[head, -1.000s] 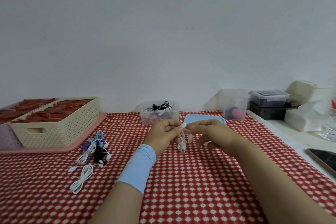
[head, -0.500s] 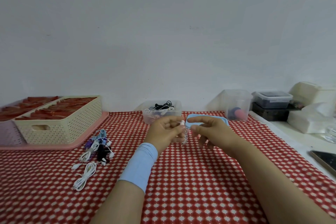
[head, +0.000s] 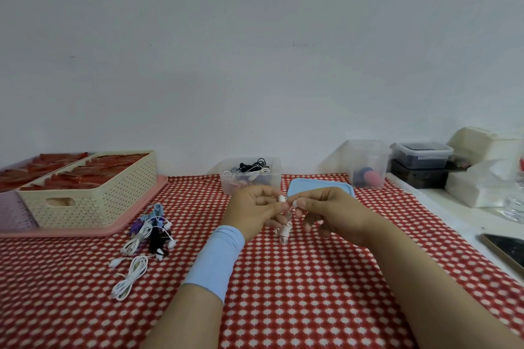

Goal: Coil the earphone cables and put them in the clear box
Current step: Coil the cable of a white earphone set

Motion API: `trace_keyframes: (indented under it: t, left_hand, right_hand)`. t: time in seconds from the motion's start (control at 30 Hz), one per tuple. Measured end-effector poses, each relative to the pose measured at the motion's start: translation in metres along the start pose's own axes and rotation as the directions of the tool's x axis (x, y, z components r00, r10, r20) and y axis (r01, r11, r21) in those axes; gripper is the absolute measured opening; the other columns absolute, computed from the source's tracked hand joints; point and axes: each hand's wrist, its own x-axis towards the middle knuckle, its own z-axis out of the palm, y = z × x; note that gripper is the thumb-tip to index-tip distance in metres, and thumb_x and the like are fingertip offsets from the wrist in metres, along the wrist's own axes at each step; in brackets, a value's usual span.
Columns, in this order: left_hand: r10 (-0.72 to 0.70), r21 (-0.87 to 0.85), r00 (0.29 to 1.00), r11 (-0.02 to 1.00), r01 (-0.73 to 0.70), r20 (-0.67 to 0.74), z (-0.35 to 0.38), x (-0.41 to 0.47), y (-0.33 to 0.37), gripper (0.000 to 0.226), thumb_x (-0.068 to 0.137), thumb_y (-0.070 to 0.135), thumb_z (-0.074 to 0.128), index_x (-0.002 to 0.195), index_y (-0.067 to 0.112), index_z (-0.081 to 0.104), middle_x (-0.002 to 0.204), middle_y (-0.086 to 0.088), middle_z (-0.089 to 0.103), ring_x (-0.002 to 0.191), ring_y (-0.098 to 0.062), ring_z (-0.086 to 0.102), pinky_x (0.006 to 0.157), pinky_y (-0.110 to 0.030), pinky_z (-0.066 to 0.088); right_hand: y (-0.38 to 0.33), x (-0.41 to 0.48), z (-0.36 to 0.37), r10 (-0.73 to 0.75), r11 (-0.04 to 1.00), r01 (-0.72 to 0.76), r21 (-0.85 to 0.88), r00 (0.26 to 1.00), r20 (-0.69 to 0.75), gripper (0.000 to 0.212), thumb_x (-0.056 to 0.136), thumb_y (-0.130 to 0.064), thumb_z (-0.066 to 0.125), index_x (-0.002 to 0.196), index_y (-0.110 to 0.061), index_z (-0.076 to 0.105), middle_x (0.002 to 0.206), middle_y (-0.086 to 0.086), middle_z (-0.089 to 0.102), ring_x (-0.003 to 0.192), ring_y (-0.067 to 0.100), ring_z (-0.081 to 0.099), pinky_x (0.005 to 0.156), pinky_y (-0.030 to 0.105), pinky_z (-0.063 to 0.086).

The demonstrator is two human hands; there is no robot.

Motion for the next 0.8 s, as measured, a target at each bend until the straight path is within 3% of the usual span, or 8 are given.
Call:
trace_keyframes:
  t: [0.13, 0.3, 0.47, 0.67, 0.8]
  left_hand:
    - [0.010, 0.010, 1.000, 1.000, -0.011, 0.014, 0.0000, 0.0007, -0.0007, 0.027, 0.084, 0.000, 0.072, 0.108, 0.011, 0.069, 0.087, -0.009, 0.075, 0.065, -0.022, 0.072, 0.060, -0.027, 0.060]
    - [0.013, 0.049, 1.000, 0.999, -0.015, 0.027, 0.0002, -0.0012, -0.0016, 0.020, 0.083, -0.002, 0.072, 0.097, 0.013, 0.072, 0.080, -0.010, 0.075, 0.063, -0.018, 0.072, 0.057, -0.024, 0.059]
    - [0.006, 0.046, 0.999, 0.999, -0.008, 0.035, 0.0000, 0.0008, -0.0021, 0.027, 0.085, -0.004, 0.069, 0.106, 0.014, 0.069, 0.087, -0.009, 0.075, 0.069, -0.021, 0.073, 0.062, -0.027, 0.060]
    - [0.007, 0.027, 0.999, 1.000, -0.009, 0.047, 0.0015, 0.0007, -0.0035, 0.019, 0.087, -0.005, 0.066, 0.100, 0.007, 0.071, 0.084, -0.012, 0.073, 0.070, -0.017, 0.073, 0.064, -0.026, 0.060]
    - [0.012, -0.023, 0.998, 1.000, -0.010, 0.057, 0.0045, 0.0003, -0.0027, 0.020, 0.088, -0.001, 0.066, 0.105, 0.007, 0.072, 0.081, -0.007, 0.073, 0.073, -0.017, 0.072, 0.066, -0.028, 0.060]
  right_hand:
    - [-0.0014, 0.0005, 0.0003, 0.011, 0.999, -0.010, 0.030, 0.999, -0.030, 0.020, 0.099, -0.017, 0.060, 0.108, -0.015, 0.078, 0.100, 0.018, 0.073, 0.066, 0.019, 0.063, 0.047, 0.024, 0.038]
    - [0.0006, 0.0012, 0.0037, 0.002, 1.000, -0.003, -0.018, 0.998, -0.067, 0.017, 0.098, -0.017, 0.063, 0.103, -0.012, 0.078, 0.088, 0.010, 0.073, 0.065, 0.020, 0.063, 0.045, 0.025, 0.040]
    - [-0.0007, -0.0011, 0.0029, -0.013, 0.994, 0.001, -0.111, 0.994, -0.108, 0.014, 0.096, -0.017, 0.066, 0.103, -0.021, 0.078, 0.093, 0.009, 0.076, 0.065, 0.016, 0.065, 0.044, 0.022, 0.041]
    - [-0.0051, -0.0043, 0.0009, 0.035, 0.994, -0.048, -0.095, 0.990, -0.139, 0.019, 0.096, -0.039, 0.063, 0.102, -0.033, 0.080, 0.093, 0.000, 0.076, 0.061, 0.017, 0.060, 0.048, 0.024, 0.036]
    - [-0.0072, -0.0049, 0.0018, 0.059, 0.994, -0.071, -0.078, 0.988, -0.144, 0.024, 0.094, -0.043, 0.064, 0.099, -0.027, 0.081, 0.106, -0.008, 0.075, 0.065, 0.015, 0.063, 0.050, 0.022, 0.037]
